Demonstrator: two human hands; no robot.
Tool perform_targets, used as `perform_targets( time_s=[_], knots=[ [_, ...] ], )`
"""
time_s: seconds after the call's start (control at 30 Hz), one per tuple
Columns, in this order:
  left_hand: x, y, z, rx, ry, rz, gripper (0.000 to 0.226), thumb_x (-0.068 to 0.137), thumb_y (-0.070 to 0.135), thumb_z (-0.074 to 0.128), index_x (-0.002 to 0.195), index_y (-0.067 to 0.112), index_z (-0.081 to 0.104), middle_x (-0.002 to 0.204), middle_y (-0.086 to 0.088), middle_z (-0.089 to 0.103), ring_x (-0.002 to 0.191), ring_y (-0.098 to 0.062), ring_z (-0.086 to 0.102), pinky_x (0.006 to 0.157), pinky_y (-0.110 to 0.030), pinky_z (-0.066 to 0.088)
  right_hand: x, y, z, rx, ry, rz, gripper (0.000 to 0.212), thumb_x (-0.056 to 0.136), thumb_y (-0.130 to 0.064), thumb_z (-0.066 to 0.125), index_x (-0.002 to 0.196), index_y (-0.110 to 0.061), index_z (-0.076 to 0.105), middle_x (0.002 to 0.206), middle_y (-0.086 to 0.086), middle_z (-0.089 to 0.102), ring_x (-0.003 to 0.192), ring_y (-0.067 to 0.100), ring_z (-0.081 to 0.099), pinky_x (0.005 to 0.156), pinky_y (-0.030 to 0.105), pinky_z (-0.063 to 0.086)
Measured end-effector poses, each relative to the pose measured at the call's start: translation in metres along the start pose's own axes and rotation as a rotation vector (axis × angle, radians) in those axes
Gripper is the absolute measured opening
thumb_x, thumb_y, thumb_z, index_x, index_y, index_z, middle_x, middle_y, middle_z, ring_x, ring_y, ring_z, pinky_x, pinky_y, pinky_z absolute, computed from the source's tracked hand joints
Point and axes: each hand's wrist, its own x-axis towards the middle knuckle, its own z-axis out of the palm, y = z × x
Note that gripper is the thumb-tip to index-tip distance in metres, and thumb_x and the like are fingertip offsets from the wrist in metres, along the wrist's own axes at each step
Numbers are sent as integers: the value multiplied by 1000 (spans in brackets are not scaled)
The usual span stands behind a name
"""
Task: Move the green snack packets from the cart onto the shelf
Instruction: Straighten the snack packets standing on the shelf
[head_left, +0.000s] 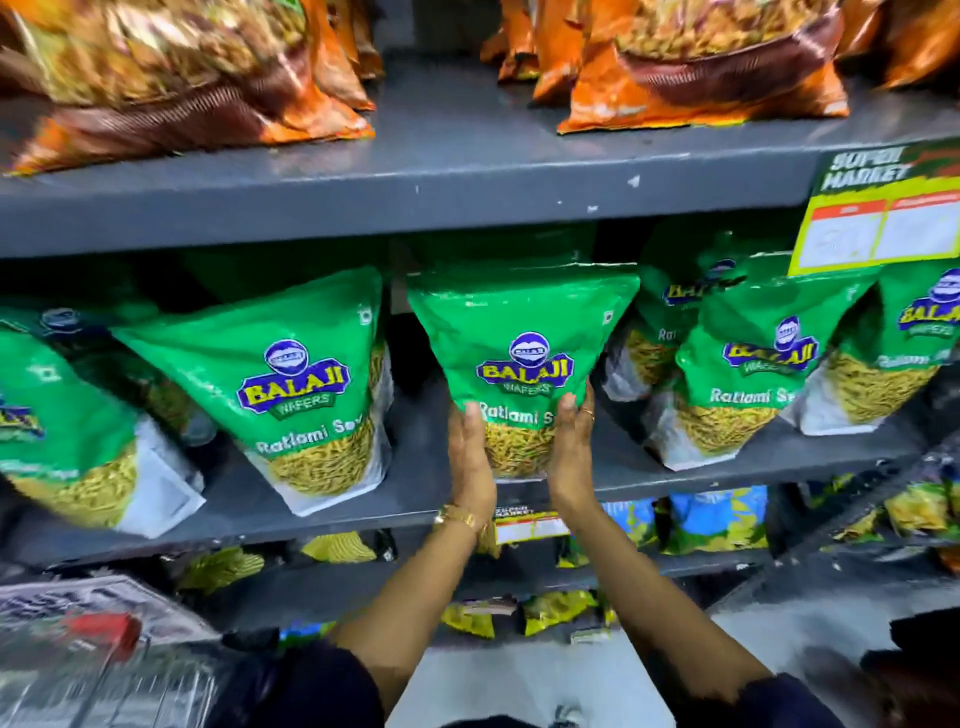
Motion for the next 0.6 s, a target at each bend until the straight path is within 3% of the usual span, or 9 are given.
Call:
perform_targets(
  time_s=[0.07, 0.13, 0.2, 0.3, 0.37, 0.43, 0.5, 0.6],
  knots=[
    [-7, -1, 4, -2, 5, -17, 91, 63, 83, 58, 129, 20, 52, 132, -4, 59, 123, -22, 53, 114, -57, 34, 6, -3, -2, 8, -19, 2, 99, 54, -95, 46, 130, -33, 33, 126, -28, 45, 103, -33, 48, 95, 4, 41],
    [-10, -1, 6, 6, 14, -3, 91, 64, 83, 58, 129, 20, 52, 129, -2, 59, 122, -21, 54, 113, -55, 36, 9, -5, -5, 17, -70, 28, 95, 54, -94, 49, 127, -33, 37, 126, -26, 48, 102, -29, 53, 85, -1, 43],
    [-7, -3, 5, 20, 17, 0, 95, 64, 84, 57, 132, 17, 50, 129, -1, 60, 120, -18, 56, 111, -50, 40, 8, -3, -10, 3, -121, 48, 87, 60, -90, 51, 126, -34, 41, 128, -23, 52, 108, -20, 56, 89, 7, 46],
    [-2, -7, 3, 96, 32, 47, 78, 67, 84, 52, 119, 27, 58, 113, 13, 68, 105, -4, 63, 97, -35, 49, 5, 6, -12, -27, -133, 60, 76, 67, -85, 52, 125, -36, 46, 124, -17, 61, 114, -1, 60, 102, 32, 48],
    [0, -9, 3, 116, 44, 77, 77, 71, 82, 50, 119, 23, 57, 110, 12, 68, 101, -1, 64, 92, -30, 51, 3, 8, -9, -22, -113, 58, 73, 70, -83, 52, 124, -34, 49, 119, -14, 66, 112, 6, 62, 104, 46, 48],
    [1, -8, 3, 124, 81, 114, 74, 74, 79, 48, 118, 20, 57, 105, 15, 71, 96, 5, 65, 85, -22, 51, 0, 9, -5, -32, -100, 50, 64, 73, -81, 50, 121, -40, 51, 116, -15, 69, 114, 12, 64, 103, 52, 48],
    [3, -6, 4, 143, 110, 130, 70, 70, 84, 47, 110, 27, 59, 98, 24, 73, 93, 10, 65, 80, -12, 49, -1, 10, -3, -37, -103, 48, 53, 75, -80, 50, 118, -49, 51, 117, -11, 69, 116, 20, 63, 103, 56, 47],
    [3, -6, 7, 155, 129, 131, 67, 69, 86, 46, 108, 32, 59, 99, 29, 71, 95, 9, 64, 83, -14, 49, 1, 14, -4, -24, -133, 41, 48, 77, -78, 49, 118, -54, 49, 118, -13, 67, 118, 21, 61, 104, 55, 46]
  ],
)
